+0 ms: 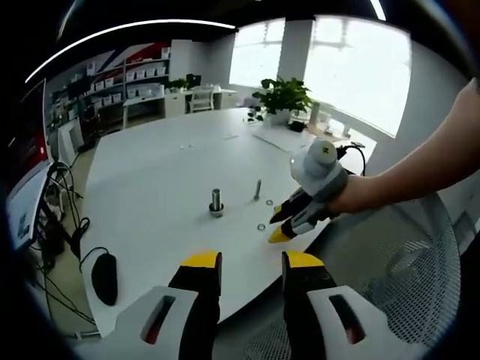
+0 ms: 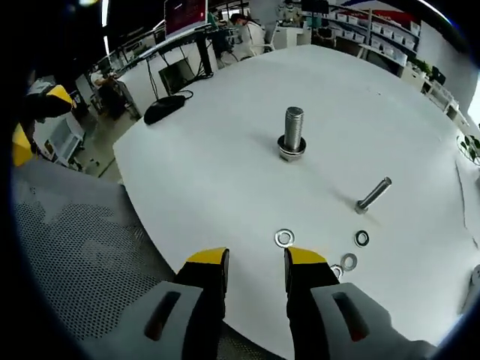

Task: Place the washer onto the threaded stud by aligning its center hole with the stud, sliding it down to the base, and recovering from edge contact or off-axis alignment until the washer reaches the visible bottom stop.

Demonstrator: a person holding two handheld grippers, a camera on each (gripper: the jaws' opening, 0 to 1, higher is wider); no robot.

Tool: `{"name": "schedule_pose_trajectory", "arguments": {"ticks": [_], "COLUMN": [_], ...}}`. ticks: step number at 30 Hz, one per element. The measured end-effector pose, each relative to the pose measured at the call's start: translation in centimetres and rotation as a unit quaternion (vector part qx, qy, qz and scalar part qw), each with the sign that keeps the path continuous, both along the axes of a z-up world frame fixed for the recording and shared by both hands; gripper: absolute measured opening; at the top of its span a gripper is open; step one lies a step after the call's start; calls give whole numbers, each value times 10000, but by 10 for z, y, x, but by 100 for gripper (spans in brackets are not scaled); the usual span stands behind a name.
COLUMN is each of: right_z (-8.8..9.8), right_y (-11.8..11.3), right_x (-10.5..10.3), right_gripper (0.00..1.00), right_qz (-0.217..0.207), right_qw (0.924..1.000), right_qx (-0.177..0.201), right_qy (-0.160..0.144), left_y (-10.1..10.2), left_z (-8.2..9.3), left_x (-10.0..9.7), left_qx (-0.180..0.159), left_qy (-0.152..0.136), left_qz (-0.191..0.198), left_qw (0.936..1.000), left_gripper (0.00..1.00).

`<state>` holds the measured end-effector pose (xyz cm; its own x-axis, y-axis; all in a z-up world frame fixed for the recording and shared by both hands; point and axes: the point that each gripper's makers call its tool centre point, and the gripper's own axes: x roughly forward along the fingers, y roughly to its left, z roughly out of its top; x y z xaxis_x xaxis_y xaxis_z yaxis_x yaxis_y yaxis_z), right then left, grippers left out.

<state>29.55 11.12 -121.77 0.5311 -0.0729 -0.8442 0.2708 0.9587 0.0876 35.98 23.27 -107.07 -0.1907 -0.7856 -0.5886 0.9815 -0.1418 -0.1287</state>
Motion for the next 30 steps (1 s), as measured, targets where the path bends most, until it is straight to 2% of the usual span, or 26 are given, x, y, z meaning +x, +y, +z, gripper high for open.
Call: {"name": "schedule_pose_trajectory", "arguments": {"ticks": [5, 8, 12, 16, 17, 27, 28, 30], "right_z": [-1, -4, -6, -14, -19, -18, -18, -19], "right_y": [0, -14, -19, -15, -18, -21, -19, -18], "right_x": [7, 6, 5, -2, -2, -1, -1, -3], "right_gripper": [32, 31, 30, 29, 28, 25, 24, 24], "right_qz": [-116, -174, -266, 40, 46, 311, 414, 880], "right_qw": [9999, 9994, 9993, 9984, 9985, 9972, 9963, 9910], "right_qx": [29, -215, -168, -200, -173, -156, -138, -356], "right_qy": [5, 183, 219, 527, 516, 666, 742, 942], "left_y": [0, 0, 0, 0, 1, 2, 1, 1], "left_z": [-2, -3, -4, -4, -5, -1, -5, -6], "left_x": [1, 1, 1, 1, 1, -2, 0, 1], "left_qx": [16, 40, 59, 55, 65, 88, 88, 87], "left_qy": [-12, -24, -8, -16, -15, -20, -14, -4], "left_qz": [18, 1, -1, 5, 5, -3, 1, 15], "left_qw": [10000, 10000, 10000, 10000, 10000, 10000, 10000, 10000], "left_gripper": [30, 30, 30, 30, 30, 30, 30, 30]}}
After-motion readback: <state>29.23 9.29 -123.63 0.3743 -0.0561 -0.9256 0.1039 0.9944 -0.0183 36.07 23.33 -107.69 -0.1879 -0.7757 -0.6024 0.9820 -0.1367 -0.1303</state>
